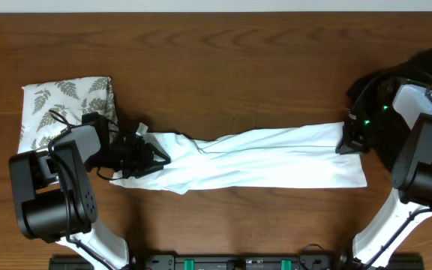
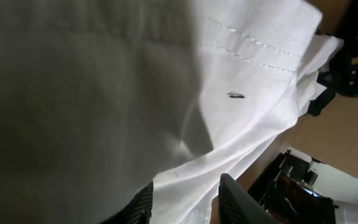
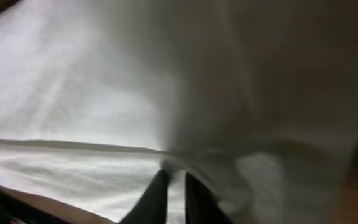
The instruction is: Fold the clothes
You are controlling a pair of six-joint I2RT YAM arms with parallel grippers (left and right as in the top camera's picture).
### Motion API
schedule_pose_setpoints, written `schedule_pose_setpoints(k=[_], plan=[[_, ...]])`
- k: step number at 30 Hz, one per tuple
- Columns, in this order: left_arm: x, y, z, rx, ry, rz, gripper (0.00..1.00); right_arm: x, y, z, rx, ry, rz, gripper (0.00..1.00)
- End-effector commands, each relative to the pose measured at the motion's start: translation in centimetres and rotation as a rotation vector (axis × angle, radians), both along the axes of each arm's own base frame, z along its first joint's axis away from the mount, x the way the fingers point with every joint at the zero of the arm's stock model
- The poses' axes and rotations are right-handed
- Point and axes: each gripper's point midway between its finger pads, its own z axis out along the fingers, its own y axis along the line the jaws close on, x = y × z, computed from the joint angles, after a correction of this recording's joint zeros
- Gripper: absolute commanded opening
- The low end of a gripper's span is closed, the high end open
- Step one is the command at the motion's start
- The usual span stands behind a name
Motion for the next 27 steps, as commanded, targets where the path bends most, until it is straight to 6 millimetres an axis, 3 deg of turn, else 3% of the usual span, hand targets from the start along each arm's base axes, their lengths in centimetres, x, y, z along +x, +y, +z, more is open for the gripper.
schedule_pose_setpoints(k=[1, 8, 14, 20, 27], plan=[[-1.1, 2.7, -3.0, 0.195, 0.067, -0.022, 0.37, 0.4, -3.4, 0.5, -0.12, 0.006, -0.041, 0.15], [-1.1, 2.7, -2.9, 0.194, 0.069, -0.02, 0.39, 1.8, -5.6, 3.8, -0.187, -0.022, -0.05, 0.18], [-1.1, 2.7, -2.9, 0.194, 0.069, -0.019, 0.41, 1.8, -5.8, 5.4, -0.199, -0.042, -0.051, 0.19], [-1.1, 2.7, -2.9, 0.194, 0.075, -0.014, 0.51, 1.0, -5.9, 5.0, -0.189, -0.02, -0.057, 0.21], [-1.1, 2.7, -2.9, 0.193, 0.077, -0.012, 0.52, 0.1, -5.5, 3.3, -0.181, -0.001, -0.055, 0.25]])
